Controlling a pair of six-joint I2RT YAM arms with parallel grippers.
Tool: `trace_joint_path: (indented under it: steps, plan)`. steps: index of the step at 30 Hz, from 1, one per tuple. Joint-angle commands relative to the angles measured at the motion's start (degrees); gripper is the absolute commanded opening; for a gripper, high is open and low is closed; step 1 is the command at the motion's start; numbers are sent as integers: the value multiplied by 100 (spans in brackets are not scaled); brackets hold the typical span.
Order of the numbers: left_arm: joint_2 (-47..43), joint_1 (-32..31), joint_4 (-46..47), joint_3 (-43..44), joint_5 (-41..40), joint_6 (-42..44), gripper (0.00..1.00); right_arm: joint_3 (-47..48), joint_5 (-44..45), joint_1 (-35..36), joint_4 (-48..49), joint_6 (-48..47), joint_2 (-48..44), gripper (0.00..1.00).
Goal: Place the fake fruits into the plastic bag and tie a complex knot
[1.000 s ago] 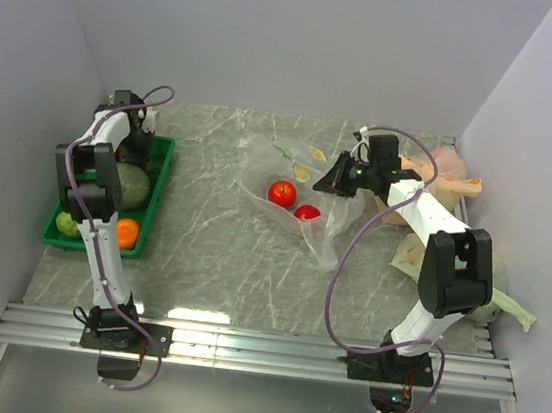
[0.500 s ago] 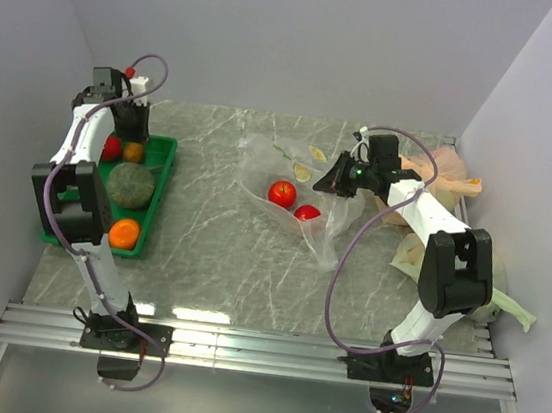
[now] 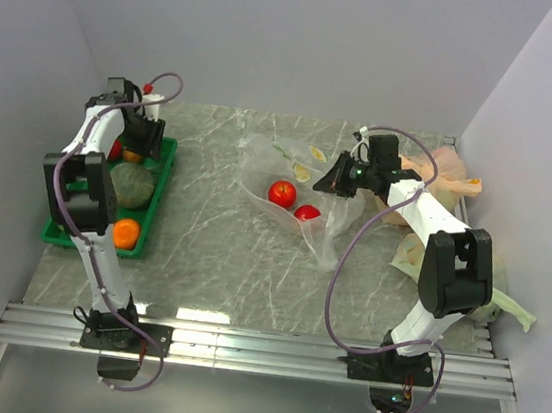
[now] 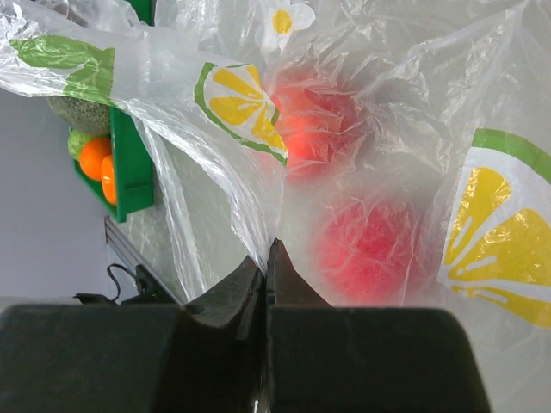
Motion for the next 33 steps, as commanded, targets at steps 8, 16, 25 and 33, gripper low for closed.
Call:
trace_joint_path:
  steps: [8,16,25,33]
  plan:
    - [908,-59,-882,1031,125,2053,49,179,-47,-45,85,-51,-38,0]
    - [1180,-59,-1163,1057,293,2679,52,267,-29,-54,23,-77,42,0]
    - [1294,-68,-566,644,486,2750,46,206,-47,-45,32,-78,77,0]
    - [1295,-59,-197,381,390,2786,3,284,-55,-54,-29,-139,103,0]
